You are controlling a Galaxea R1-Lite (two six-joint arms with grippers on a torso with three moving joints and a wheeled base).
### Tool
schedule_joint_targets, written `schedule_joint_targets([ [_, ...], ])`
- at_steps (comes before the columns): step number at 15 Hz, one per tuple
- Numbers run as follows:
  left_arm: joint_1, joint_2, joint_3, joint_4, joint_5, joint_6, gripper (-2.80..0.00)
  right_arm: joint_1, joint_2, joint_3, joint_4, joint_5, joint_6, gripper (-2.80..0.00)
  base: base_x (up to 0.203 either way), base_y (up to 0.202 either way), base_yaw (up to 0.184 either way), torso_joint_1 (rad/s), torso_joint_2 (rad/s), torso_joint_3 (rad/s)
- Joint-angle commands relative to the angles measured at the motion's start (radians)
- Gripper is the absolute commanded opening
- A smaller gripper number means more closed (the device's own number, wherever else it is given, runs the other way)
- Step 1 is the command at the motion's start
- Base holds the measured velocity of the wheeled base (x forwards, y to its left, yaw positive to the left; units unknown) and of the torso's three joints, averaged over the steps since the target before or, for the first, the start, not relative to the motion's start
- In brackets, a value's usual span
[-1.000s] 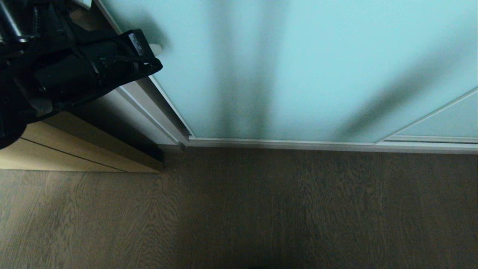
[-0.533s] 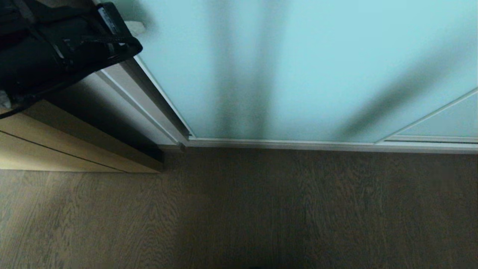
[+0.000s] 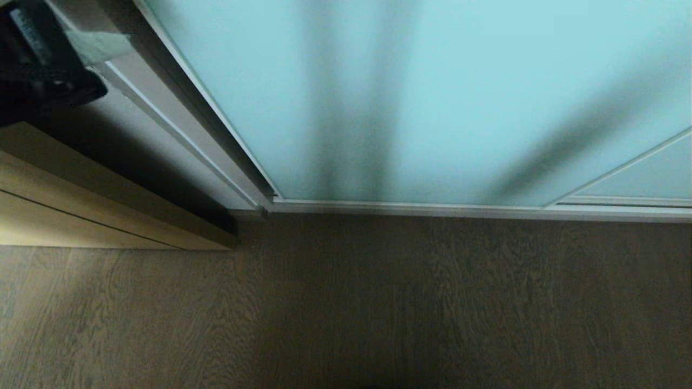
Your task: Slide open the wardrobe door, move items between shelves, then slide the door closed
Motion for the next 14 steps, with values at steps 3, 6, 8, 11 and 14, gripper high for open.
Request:
schedule_joint_targets([
  [3, 0.027, -0.257, 0.179, 0.019, 0.165, 0.154, -2.80, -0.001, 0.001, 0.000, 0.000, 0.001, 0.000, -2.80, 0.000, 0.000, 0.000, 0.000, 0.00, 0.000],
  [6, 0.114, -0.435, 0.334, 0.032, 0.199, 0.193, -2.80, 0.000, 0.001, 0.000, 0.000, 0.001, 0.000, -2.80, 0.000, 0.000, 0.000, 0.000, 0.00, 0.000],
  [8, 0.166, -0.560, 0.459, 0.038, 0.200, 0.197, -2.80, 0.000, 0.001, 0.000, 0.000, 0.001, 0.000, -2.80, 0.000, 0.000, 0.000, 0.000, 0.00, 0.000],
  [11, 0.195, -0.770, 0.651, 0.053, 0.196, 0.194, -2.80, 0.000, 0.001, 0.000, 0.000, 0.001, 0.000, -2.80, 0.000, 0.000, 0.000, 0.000, 0.00, 0.000],
  [14, 0.204, -0.901, 0.799, 0.099, 0.189, 0.187, -2.80, 0.000, 0.001, 0.000, 0.000, 0.001, 0.000, -2.80, 0.000, 0.000, 0.000, 0.000, 0.00, 0.000],
])
